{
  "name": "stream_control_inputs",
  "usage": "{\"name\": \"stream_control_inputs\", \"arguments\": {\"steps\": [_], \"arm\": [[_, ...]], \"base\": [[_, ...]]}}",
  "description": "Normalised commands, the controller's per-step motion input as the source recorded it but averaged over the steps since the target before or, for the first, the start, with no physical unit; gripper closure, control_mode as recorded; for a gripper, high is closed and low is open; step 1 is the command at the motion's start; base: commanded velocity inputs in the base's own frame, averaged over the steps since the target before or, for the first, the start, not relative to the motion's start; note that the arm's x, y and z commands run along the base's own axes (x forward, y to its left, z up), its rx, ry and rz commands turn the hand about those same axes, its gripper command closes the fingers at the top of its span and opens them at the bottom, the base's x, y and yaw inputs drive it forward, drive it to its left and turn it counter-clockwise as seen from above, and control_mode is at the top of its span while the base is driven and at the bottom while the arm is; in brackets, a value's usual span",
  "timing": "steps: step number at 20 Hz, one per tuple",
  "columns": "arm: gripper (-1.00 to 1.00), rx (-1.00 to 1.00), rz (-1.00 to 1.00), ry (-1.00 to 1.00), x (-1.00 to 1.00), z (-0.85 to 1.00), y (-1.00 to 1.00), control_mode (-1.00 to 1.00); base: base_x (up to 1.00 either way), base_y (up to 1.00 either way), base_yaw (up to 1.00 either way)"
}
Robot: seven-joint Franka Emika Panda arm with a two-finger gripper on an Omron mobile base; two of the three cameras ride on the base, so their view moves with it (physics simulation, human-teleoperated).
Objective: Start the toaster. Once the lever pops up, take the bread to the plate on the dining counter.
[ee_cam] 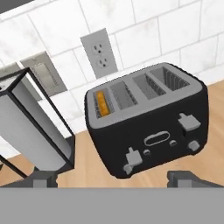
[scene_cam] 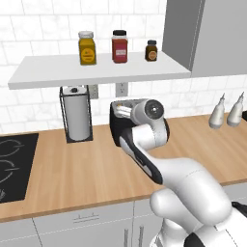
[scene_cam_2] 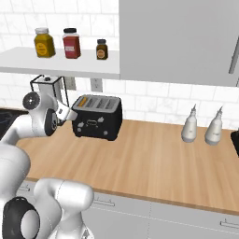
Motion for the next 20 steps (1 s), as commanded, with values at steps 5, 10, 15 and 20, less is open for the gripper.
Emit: {"name": "stream_control_inputs", "arguments": {"steps": [5,10,15,20], "arm": [[-1.0,-0.04,0.07,0.0,0.13,0.01,-0.03,-1.0],[-1.0,0.0,0.07,0.0,0.01,0.01,-0.04,-1.0],[-1.0,0.0,0.02,0.0,0.0,0.0,0.0,-1.0],[-1.0,0.0,0.0,0.0,0.0,0.0,0.0,-1.0]], "base": [[0.0,0.0,0.0],[0.0,0.0,0.0],[0.0,0.0,0.0],[0.0,0.0,0.0]]}}
